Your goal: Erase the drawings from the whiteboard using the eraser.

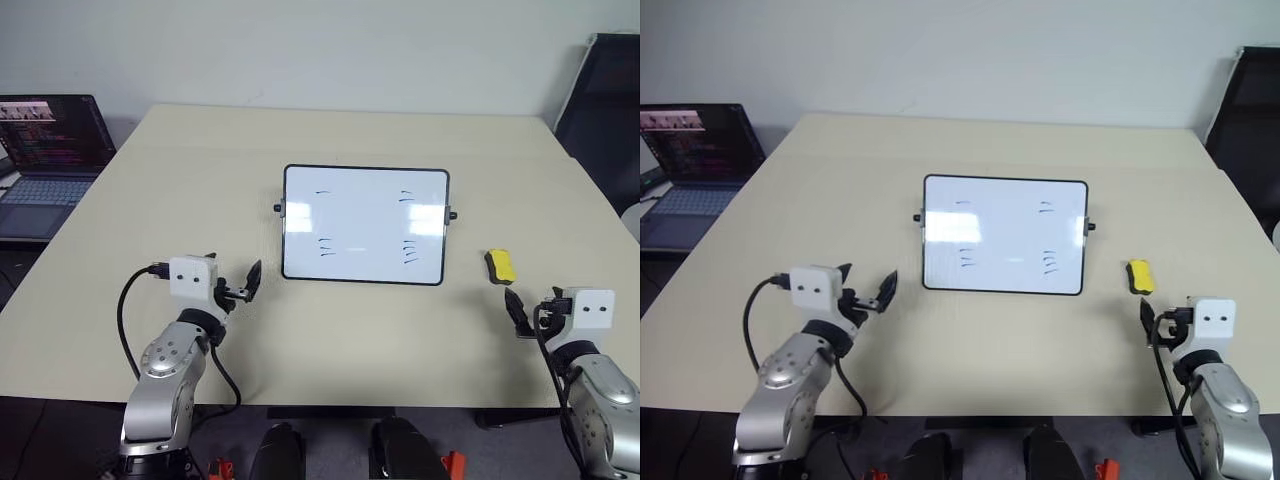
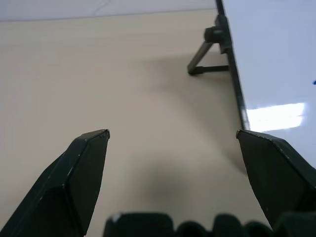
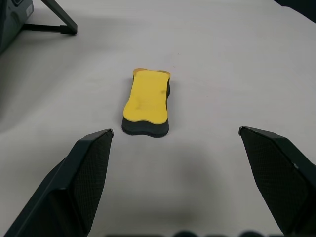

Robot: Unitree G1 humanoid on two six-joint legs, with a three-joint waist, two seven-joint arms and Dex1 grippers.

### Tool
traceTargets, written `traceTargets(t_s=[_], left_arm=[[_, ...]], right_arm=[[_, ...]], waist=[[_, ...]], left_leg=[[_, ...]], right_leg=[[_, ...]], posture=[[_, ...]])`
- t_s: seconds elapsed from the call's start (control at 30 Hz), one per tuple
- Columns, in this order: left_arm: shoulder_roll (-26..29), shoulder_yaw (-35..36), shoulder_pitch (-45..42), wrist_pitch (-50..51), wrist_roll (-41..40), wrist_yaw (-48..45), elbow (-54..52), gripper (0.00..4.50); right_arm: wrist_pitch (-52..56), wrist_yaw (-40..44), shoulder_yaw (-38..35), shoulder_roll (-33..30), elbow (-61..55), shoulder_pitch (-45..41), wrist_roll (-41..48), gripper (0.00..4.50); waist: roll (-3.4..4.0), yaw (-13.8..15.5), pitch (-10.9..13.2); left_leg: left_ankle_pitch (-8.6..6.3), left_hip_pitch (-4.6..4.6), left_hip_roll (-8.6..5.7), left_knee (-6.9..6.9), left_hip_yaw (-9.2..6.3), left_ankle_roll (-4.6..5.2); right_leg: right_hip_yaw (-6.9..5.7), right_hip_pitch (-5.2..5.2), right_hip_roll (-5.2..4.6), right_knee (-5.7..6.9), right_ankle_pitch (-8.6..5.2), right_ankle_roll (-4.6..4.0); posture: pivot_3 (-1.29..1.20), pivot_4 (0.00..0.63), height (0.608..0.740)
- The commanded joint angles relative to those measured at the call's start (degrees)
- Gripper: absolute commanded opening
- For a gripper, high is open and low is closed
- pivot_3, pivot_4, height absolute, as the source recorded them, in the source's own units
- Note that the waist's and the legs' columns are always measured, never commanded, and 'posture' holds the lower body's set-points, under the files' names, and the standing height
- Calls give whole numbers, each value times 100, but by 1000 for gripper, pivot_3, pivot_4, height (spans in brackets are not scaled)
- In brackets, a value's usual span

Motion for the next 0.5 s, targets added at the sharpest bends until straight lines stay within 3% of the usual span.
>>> traceTargets(t_s=[0.03, 0.27, 0.5], left_arm=[[62, -75, -155, -274, 23, -172, -12, 4500], [161, 72, -326, -392, -136, -405, 214, 4500], [617, 116, -695, -319, -809, -1468, 227, 4500]], right_arm=[[226, -60, -57, -52, -280, -6, 77, 4474], [269, 101, 354, -129, -642, 50, -27, 4474], [909, 122, 412, -293, -706, -346, 209, 4474]], waist=[[0, 2, 0], [0, -6, 0], [-1, -3, 0]], left_leg=[[0, 0, -1, 1, 0, 0], [0, 0, -1, 1, 0, 0], [0, -1, -1, 3, 0, 0]], right_leg=[[1, 0, 0, 0, 0, 0], [1, 0, 0, 0, 0, 0], [1, 1, -1, 0, 0, 0]], posture=[[0, 150, 740], [0, 150, 740], [0, 150, 740]])
